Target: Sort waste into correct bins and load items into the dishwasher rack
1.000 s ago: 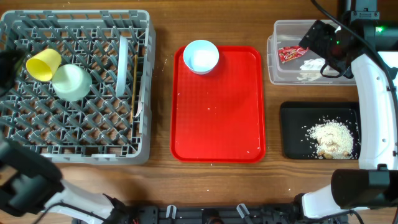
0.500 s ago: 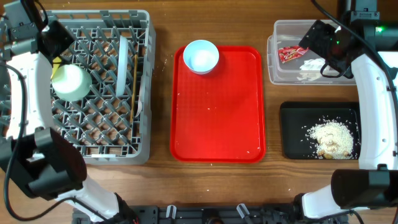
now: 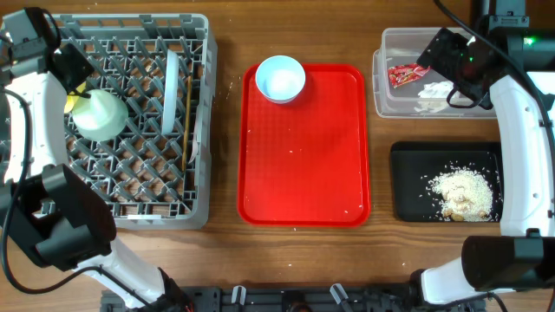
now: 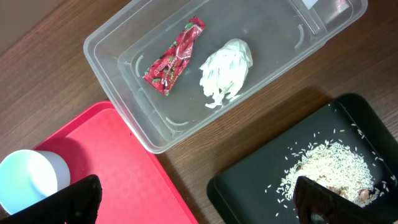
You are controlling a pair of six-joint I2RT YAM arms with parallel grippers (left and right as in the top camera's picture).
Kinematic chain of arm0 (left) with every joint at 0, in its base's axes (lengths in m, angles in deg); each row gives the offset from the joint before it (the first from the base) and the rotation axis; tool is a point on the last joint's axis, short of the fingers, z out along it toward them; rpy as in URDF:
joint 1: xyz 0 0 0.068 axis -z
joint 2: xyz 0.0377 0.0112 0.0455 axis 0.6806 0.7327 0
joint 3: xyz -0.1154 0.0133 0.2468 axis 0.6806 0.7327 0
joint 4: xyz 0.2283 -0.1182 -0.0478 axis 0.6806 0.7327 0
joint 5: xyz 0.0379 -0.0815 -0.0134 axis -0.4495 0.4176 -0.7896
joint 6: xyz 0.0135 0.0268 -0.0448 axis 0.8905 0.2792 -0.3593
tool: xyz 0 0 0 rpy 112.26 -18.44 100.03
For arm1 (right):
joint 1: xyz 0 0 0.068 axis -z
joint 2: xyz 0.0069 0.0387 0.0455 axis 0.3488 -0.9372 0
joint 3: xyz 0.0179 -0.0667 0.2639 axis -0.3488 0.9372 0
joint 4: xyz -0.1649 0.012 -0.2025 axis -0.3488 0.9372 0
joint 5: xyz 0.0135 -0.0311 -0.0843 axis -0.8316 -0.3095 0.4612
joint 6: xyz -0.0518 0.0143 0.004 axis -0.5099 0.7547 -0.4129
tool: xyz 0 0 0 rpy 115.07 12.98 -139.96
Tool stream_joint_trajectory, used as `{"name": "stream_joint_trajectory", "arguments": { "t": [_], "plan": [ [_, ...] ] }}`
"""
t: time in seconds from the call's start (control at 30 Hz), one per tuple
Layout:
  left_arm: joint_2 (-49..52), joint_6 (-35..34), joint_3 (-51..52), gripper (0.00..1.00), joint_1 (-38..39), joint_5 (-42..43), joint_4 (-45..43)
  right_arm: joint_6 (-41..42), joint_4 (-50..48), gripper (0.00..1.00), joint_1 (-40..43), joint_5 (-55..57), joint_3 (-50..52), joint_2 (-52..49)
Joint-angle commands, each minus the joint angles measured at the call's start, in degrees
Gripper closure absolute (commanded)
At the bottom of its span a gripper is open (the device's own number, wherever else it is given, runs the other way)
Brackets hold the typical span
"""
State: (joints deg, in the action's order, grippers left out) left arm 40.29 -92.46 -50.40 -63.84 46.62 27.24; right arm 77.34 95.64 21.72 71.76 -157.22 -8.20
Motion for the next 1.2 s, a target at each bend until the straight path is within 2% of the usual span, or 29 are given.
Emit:
{"name": "stream_joint_trajectory", "arguments": {
  "t": [0.0, 0.13, 0.27, 0.53, 0.6, 0.7, 1.1, 1.17],
  "plan": [
    [0.5, 0.6, 0.1, 0.96, -2.9, -0.9, 1.2, -1.0, -0.1, 0.0, -0.1, 0.8, -0.7, 0.3],
    [0.5, -2.3, 0.1, 0.96, -6.4, -0.9, 3.5, -1.0, -0.1, 0.0, -0.1, 0.8, -0.7, 0.3],
    [0.5, -2.4, 0.1, 0.96, -8.1, -0.2, 4.8, -1.0, -0.1, 0.0, -0.1, 0.8, -0.7, 0.3],
    [-0.2, -5.4, 0.1, 0.96, -8.9, 9.6, 4.4, -1.0, -0.1, 0.0, -0.1, 0.8, -0.7, 0.3],
    [-2.0, -8.4, 0.1, 0.96, -9.1, 11.3, 3.2, -1.0, -0.1, 0.0, -0.1, 0.8, -0.7, 0.3],
    [-4.0, -8.6, 0.1, 0.96, -9.2, 14.6, 0.7, -1.0, -0.1, 0.0, -0.1, 0.8, -0.7, 0.3],
    [-3.5, -9.4, 0.1, 0.96, -13.7, 14.8, -3.7, -1.0, -0.1, 0.0, -0.1, 0.8, -0.7, 0.3],
    [-2.3, -7.5, 0.1, 0.96, -14.6, 15.7, -3.7, -1.0, -0.1, 0.0, -0.1, 0.8, -0.7, 0.3]
  ]
}}
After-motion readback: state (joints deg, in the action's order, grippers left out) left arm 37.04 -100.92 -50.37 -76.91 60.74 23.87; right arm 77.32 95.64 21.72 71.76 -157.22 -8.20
